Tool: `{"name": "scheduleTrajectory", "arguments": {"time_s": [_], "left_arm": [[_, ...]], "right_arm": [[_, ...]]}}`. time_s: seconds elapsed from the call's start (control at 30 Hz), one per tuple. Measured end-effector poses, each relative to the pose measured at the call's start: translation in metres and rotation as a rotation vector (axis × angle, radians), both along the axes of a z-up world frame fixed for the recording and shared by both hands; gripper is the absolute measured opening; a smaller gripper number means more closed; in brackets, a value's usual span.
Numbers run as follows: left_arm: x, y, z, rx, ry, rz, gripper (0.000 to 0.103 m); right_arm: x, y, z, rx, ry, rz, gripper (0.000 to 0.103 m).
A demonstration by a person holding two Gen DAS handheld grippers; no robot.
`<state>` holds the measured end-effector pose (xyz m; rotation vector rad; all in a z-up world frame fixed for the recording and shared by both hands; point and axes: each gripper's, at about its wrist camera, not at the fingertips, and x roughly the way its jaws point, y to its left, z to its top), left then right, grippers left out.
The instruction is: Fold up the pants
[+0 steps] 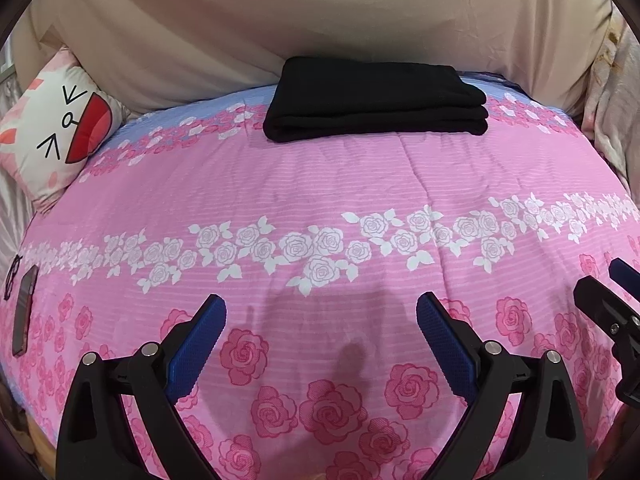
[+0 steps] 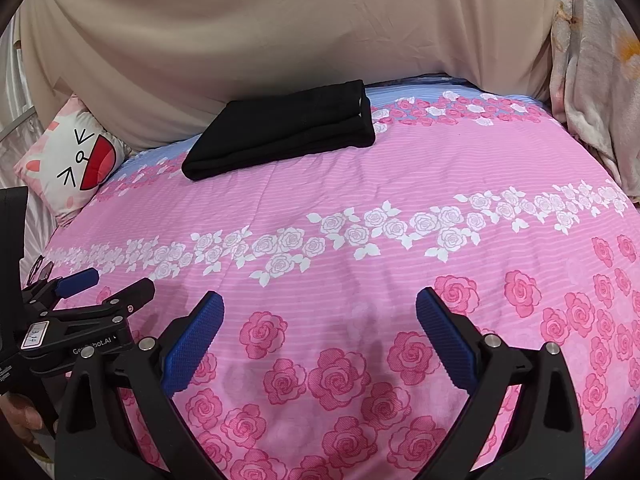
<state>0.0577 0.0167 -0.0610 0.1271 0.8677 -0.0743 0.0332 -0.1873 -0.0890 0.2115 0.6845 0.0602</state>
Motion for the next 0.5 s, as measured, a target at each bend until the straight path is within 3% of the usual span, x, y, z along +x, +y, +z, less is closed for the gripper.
{"name": "scheduleTrajectory", "arguments": {"time_s": [0.5], "left_arm": [[-0.0017,-0.0028,0.0008,0.006,-0.006,-0.013,0.095]], "right_arm": [[-0.0007,0.0004,0.0007,-0.001,-0.001,0.002,0.095]]}}
